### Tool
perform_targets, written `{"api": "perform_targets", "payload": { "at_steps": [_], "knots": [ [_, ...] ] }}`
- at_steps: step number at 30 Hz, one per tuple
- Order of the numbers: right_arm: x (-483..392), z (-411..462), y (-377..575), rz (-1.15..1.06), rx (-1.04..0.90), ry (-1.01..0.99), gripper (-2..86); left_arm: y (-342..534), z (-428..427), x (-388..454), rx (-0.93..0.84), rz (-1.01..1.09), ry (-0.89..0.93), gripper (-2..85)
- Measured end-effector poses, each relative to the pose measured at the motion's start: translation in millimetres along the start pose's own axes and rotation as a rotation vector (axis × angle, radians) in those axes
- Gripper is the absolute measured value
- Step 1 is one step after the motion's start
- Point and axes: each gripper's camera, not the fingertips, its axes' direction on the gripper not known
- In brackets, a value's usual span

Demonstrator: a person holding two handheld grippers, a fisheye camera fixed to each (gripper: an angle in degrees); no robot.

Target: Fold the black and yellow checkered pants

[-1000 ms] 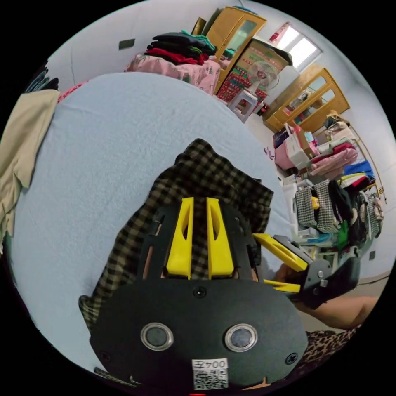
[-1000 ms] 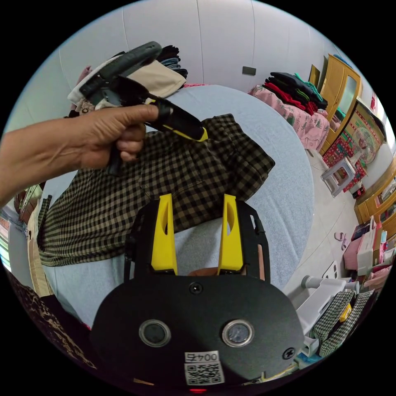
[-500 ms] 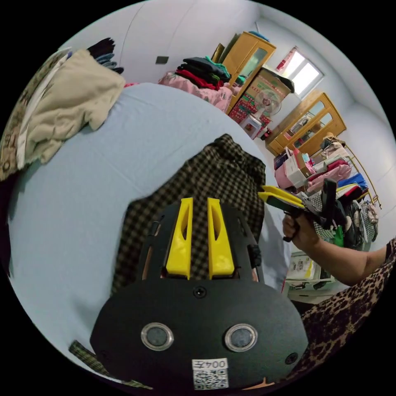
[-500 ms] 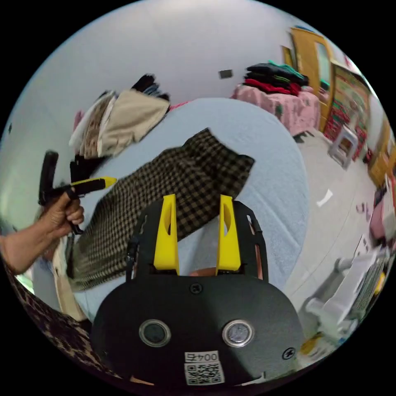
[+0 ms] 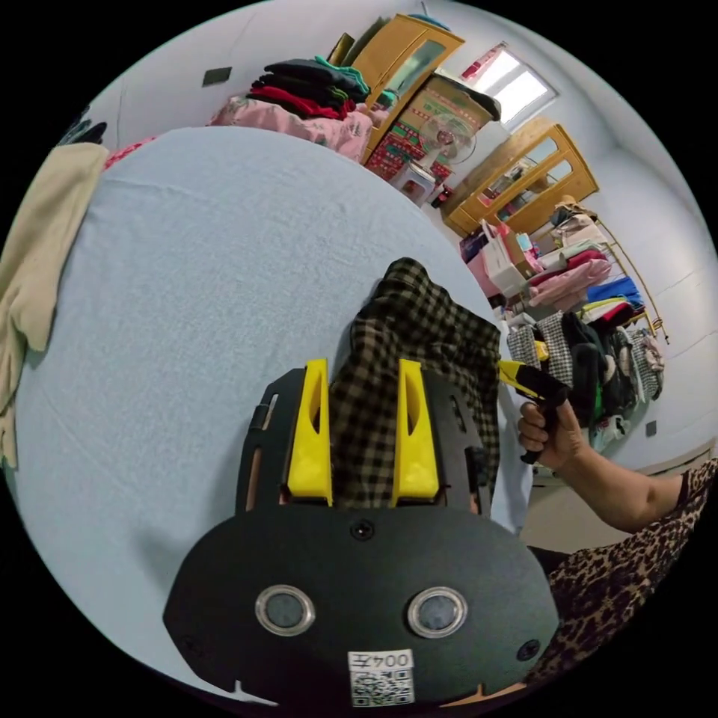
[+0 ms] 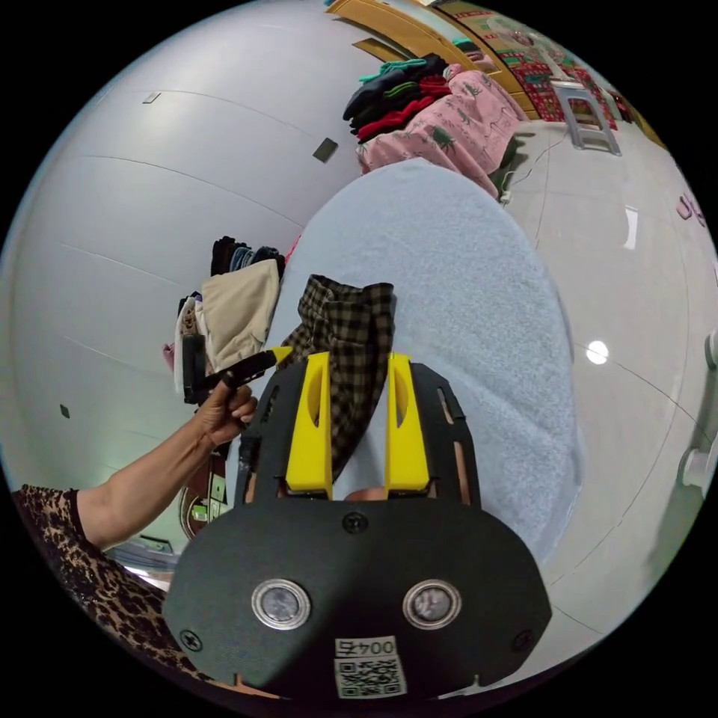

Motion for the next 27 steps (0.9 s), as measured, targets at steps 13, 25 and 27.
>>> {"api": "perform_targets", "payload": {
  "at_steps": [13,25,27],
  "knots": [
    [-22.7,10.9,-5.1,-0.122,-0.026,0.035,3.1,4.7,-26.5,31.9,0.052,-0.008,0.025,3.3],
    [-24.8,78.3,-24.0,-0.173,-0.111,0.341,5.9,-34.4,-40.7,82.2,-0.017,0.080,-0.240,4.7],
    [-30.0,78.1,-2.9,-0.210,-0.072,0.399,6.8,-19.4,-52.0,81.5,0.037,0.031,-0.243,6.0]
  ]
}}
